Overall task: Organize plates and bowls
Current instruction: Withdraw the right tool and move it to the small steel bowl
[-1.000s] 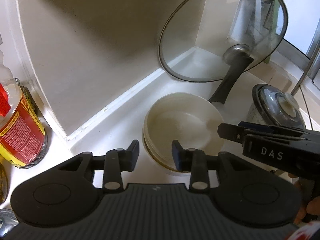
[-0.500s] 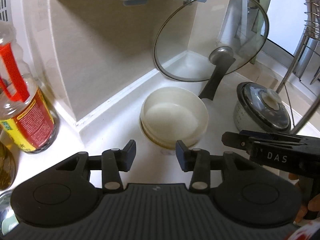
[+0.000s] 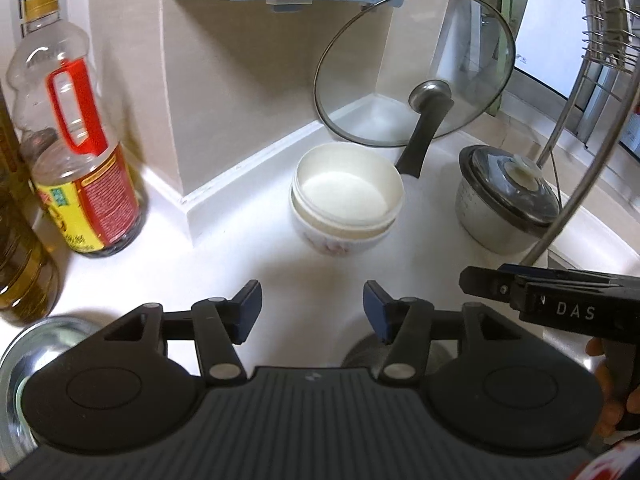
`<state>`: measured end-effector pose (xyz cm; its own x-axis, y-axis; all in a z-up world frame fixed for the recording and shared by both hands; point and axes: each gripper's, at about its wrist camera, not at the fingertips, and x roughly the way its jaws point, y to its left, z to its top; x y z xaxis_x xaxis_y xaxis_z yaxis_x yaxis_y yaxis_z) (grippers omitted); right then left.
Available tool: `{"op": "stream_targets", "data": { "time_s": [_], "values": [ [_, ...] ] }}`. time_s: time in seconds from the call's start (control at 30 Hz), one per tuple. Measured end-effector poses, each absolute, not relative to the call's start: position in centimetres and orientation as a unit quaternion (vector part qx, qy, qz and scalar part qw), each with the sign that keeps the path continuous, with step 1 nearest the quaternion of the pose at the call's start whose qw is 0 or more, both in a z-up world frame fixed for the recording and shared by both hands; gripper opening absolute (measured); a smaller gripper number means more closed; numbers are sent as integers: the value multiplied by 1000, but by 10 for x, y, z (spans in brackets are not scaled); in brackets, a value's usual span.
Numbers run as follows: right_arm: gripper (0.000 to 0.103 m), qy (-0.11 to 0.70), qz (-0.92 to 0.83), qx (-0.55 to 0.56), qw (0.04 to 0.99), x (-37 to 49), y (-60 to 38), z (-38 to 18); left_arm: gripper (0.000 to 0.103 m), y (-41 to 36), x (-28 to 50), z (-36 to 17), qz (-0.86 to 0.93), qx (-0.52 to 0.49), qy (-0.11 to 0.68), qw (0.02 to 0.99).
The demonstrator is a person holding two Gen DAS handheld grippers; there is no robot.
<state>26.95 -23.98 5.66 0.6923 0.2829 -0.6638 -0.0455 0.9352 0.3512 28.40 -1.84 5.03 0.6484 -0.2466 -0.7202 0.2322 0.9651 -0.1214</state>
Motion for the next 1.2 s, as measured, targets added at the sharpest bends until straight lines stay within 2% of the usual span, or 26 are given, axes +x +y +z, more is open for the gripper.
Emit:
{"op": "stream_targets", "data": {
  "time_s": [0.33,1.2],
  "values": [
    [62,400,101,164,896,230,-238,49,54,-7,243,49,-123,-17,405,906],
    [63,466,106,145,867,173,-238,32,54,-20,171,25,-102,-27,443,890]
  ]
}}
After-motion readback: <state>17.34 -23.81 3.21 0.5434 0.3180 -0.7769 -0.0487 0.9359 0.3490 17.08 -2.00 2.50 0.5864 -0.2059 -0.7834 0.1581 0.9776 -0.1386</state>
